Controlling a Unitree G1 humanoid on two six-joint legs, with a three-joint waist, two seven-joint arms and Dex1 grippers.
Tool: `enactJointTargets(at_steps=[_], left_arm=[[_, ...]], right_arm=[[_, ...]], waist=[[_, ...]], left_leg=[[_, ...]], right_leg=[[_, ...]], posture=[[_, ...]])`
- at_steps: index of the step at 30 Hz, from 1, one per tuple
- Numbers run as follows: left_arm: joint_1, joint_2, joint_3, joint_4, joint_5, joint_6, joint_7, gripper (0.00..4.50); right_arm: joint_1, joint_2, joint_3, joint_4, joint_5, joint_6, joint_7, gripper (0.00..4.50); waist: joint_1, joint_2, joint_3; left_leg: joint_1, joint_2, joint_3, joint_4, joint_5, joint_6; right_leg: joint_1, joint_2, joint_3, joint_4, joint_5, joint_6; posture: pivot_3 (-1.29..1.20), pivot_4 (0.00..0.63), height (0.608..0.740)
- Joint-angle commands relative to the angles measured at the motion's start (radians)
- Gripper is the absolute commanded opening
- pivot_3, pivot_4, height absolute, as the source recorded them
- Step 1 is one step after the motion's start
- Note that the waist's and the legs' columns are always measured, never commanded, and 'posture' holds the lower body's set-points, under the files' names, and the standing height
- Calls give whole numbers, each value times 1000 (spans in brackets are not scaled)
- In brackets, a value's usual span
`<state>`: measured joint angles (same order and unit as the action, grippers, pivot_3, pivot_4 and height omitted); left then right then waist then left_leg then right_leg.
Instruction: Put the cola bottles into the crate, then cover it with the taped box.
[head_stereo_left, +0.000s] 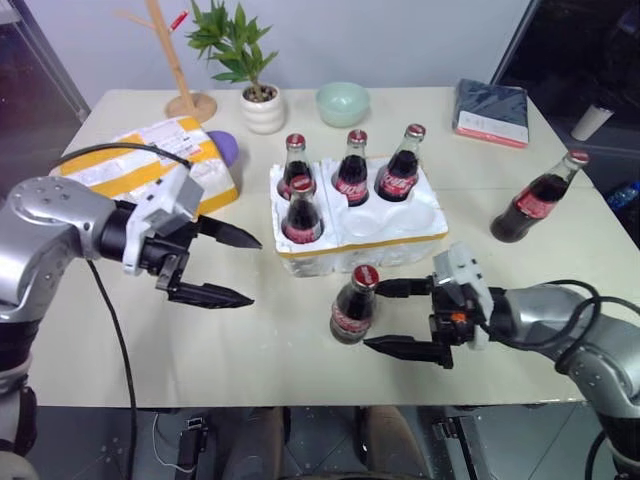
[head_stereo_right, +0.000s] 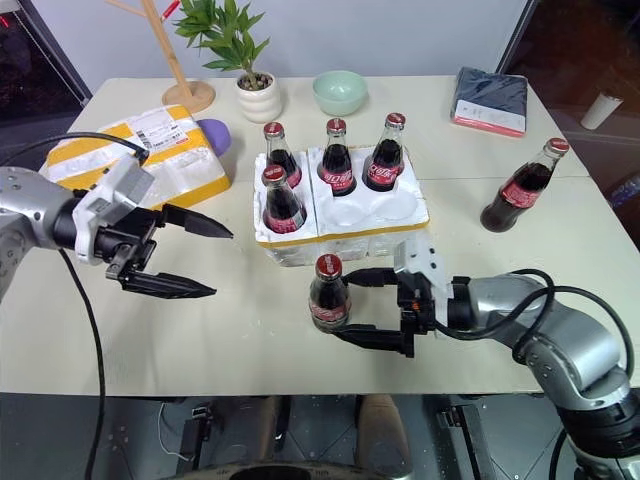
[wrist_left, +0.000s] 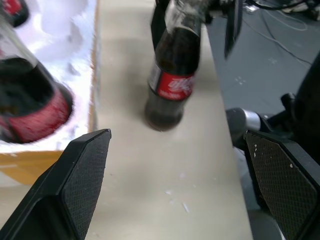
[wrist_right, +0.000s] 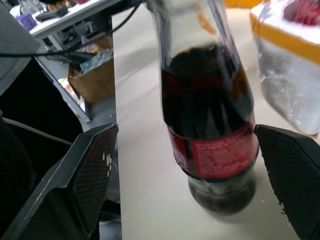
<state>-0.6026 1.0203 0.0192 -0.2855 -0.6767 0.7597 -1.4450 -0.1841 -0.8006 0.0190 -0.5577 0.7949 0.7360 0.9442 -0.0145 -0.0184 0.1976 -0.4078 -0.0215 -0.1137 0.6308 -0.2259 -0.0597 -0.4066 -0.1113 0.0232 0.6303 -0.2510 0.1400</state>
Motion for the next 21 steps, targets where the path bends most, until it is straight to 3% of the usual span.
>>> enactJointTargets(at_steps=[1, 11, 15, 21], left_arm=[[-27, 0, 22, -4, -25, 8, 18, 4460], [-53, -20, 6, 8, -20, -3, 37, 4460], [-59, -31, 3, 18, -12, -12, 41, 4500], [-51, -35, 1, 36, 5, -34, 40, 4500]], right_arm=[[-26, 40, 60, 8, -42, -28, -4, 4500], [-125, 178, 162, 137, -178, -44, -78, 4500], [-122, 175, 131, 110, -144, -31, -50, 2768], [-98, 108, -19, -17, 58, 48, -5, 2771]], waist=[[-1, 0, 0], [-3, 0, 0], [0, 0, 0], [0, 1, 1]], left_leg=[[0, 0, 0, 0, 0, 0], [0, 1, 0, 0, 0, 0], [0, 1, 0, 0, 0, 0], [-1, 1, -1, -1, 0, 0]], right_leg=[[0, 0, 0, 0, 0, 0], [-1, 1, 0, 0, 0, 0], [0, 1, 0, 0, 0, 0], [-1, 1, 0, 1, 0, 0]], posture=[[0, 150, 739], [0, 150, 739], [0, 150, 739], [0, 150, 739]])
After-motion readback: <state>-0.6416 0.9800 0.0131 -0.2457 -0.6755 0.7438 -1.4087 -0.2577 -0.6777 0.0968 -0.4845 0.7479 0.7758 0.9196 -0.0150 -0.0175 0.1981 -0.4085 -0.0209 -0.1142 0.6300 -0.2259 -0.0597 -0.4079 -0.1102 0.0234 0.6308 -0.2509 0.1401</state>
